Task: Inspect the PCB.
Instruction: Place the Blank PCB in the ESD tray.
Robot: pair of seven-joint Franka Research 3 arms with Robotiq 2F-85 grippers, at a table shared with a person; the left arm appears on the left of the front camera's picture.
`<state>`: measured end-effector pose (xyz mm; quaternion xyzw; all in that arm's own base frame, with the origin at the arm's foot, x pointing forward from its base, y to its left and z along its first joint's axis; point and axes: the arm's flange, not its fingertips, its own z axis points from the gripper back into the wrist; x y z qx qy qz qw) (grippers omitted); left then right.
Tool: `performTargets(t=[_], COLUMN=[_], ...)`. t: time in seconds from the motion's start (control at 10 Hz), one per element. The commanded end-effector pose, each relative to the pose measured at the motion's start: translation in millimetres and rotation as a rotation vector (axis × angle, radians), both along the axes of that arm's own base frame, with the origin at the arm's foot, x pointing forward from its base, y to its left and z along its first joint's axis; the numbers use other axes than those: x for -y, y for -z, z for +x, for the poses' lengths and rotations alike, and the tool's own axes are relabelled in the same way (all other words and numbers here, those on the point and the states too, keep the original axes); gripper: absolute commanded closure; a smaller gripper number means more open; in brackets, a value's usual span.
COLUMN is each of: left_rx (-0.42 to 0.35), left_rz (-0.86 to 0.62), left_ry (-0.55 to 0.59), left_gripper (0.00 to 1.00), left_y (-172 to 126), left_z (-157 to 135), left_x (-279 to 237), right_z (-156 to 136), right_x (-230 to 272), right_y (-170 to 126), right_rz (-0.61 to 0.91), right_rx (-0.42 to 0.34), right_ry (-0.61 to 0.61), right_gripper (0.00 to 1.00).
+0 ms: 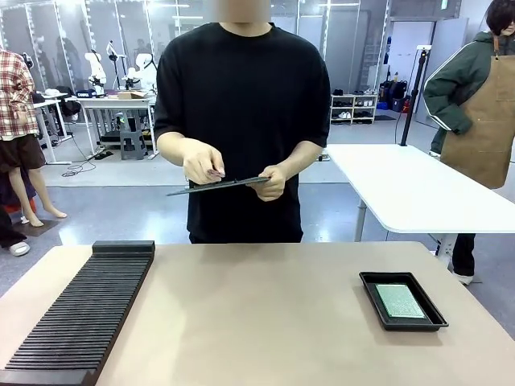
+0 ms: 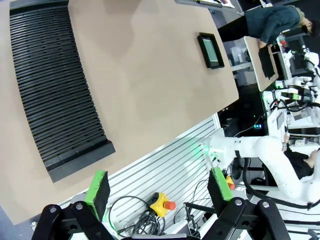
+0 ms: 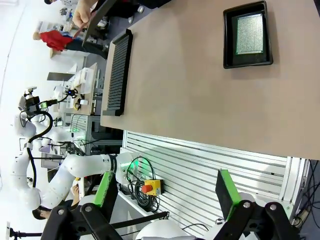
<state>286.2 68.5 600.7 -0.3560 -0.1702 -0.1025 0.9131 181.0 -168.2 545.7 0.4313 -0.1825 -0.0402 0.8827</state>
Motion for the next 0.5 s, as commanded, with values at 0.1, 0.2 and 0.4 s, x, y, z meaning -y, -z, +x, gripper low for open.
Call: performTargets(t=[0.1,0.2,0.4], left_rx=[-0.007,-0.007,-0.007], left_rz=[0.008,0.008,0.008], left_ry=[0.002,0.002,0.002], left_gripper=[0.00,0.00,0.00], left_y=[-3.8,-3.8,-3.8], left_z=[1.2,1.2,1.2], left_x=[0.1,0.1,0.1], right_z=[-1.5,-1.5,-1.5], right_x=[1.1,1.1,1.1], right_y=[-1.5,-1.5,-1.5], right_rz=[-0.006,-0.006,-0.006], right_rx=[-0.007,-0.007,-0.007], right_ry=[-0.003,-0.003,-0.003], right_gripper=[0.00,0.00,0.00])
